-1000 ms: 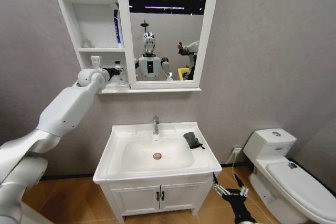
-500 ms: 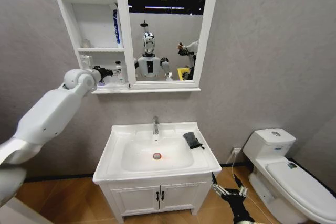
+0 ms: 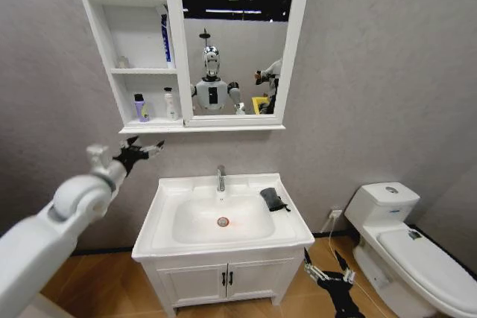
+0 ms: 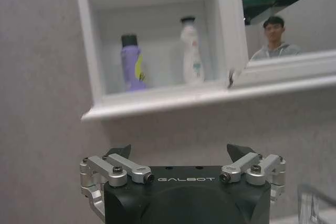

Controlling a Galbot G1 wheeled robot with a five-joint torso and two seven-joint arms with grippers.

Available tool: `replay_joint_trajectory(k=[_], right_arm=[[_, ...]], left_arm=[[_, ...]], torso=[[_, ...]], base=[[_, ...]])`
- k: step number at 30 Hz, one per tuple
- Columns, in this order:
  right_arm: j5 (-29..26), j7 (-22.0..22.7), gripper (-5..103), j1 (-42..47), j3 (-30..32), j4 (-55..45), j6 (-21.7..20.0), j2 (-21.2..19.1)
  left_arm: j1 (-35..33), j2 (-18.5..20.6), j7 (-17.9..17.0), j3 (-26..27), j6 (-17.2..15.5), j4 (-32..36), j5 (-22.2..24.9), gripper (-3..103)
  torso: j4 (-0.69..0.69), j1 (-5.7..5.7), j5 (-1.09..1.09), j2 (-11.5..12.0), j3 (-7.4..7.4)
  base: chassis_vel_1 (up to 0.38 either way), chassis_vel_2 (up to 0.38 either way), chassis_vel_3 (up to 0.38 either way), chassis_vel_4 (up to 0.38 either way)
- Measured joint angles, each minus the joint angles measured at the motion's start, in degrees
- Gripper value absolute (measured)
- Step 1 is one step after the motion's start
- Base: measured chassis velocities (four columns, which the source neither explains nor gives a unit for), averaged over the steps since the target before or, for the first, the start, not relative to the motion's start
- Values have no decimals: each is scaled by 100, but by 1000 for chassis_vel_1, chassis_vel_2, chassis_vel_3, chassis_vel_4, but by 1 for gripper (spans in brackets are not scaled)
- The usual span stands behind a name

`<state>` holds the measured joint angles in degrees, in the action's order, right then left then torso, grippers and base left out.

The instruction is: Move facial cleanser and shampoo from washbasin to cabinet, then wipe washbasin with towel.

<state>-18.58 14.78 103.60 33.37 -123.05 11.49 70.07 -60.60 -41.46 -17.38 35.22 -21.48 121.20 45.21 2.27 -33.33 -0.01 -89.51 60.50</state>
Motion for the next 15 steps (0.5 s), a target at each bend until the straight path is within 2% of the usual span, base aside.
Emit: replay_joint_trajectory(k=[1, 2, 3, 4, 5, 6, 8, 10, 11, 12, 13, 15], right_arm=[[51, 84, 100, 10, 15, -43, -23, 1], [68, 131, 100, 5, 36, -68, -55, -11], [68, 131, 100, 5, 36, -68, -55, -11], [69, 154, 100, -5, 52, -86, -80, -29], [66, 197, 100, -36, 83, -130, -133, -62], [66, 197, 100, -36, 83, -130, -133, -62], [29, 238, 100, -58, 159, -182, -182, -127], [8, 252, 100, -60, 203, -186, -191, -153], [-27, 256, 100, -61, 245, -184, -200, -183], [-92, 256, 100, -68, 294, -166, -211, -214], [-92, 256, 100, -68, 294, -166, -211, -214], [-114, 215, 100, -81, 271, -148, -225, -190]], left_arm=[[-1053, -483, 132, 594, 213, 258, -477, 100], [-1762, -867, 336, 923, 441, 392, -923, 100], [-1762, -867, 336, 923, 441, 392, -923, 100], [-2165, -1117, 513, 1108, 604, 451, -1230, 100], [-2767, -1549, 796, 1373, 926, 516, -1706, 100], [-2767, -1549, 796, 1373, 926, 516, -1706, 100], [-3451, -2019, 849, 1607, 1226, 616, -1981, 100], [-3636, -2138, 879, 1677, 1301, 625, -2010, 100], [-3801, -2275, 952, 1748, 1409, 614, -2025, 100], [-3955, -2479, 1166, 1829, 1568, 553, -2023, 100], [-3955, -2479, 1166, 1829, 1568, 553, -2023, 100], [-3988, -2765, 1470, 1882, 1706, 473, -2012, 100]], torso=[[0, 0, 0, 0, 0], [-4, 1, -1, 0, 0], [-4, 1, -1, 0, 0], [-6, 1, -1, 0, 0], [-6, 1, 1, 0, 0], [-6, 1, 1, 0, 0], [-2, 2, 1, -1, 0], [-2, 2, 3, -1, 1], [-2, 1, 3, -1, 0], [-2, 1, 2, -1, 1], [-2, 1, 2, -1, 1], [0, 1, 2, 0, 1]], base=[[0, 0, 0, 0], [0, 0, 0, 0], [0, 0, 0, 0], [0, 0, 0, 0], [0, 0, 0, 0], [0, 0, 0, 0], [0, 0, 0, 0], [0, 0, 0, 0], [0, 0, 0, 0], [0, 0, 0, 0], [0, 0, 0, 0], [0, 0, 0, 0]])
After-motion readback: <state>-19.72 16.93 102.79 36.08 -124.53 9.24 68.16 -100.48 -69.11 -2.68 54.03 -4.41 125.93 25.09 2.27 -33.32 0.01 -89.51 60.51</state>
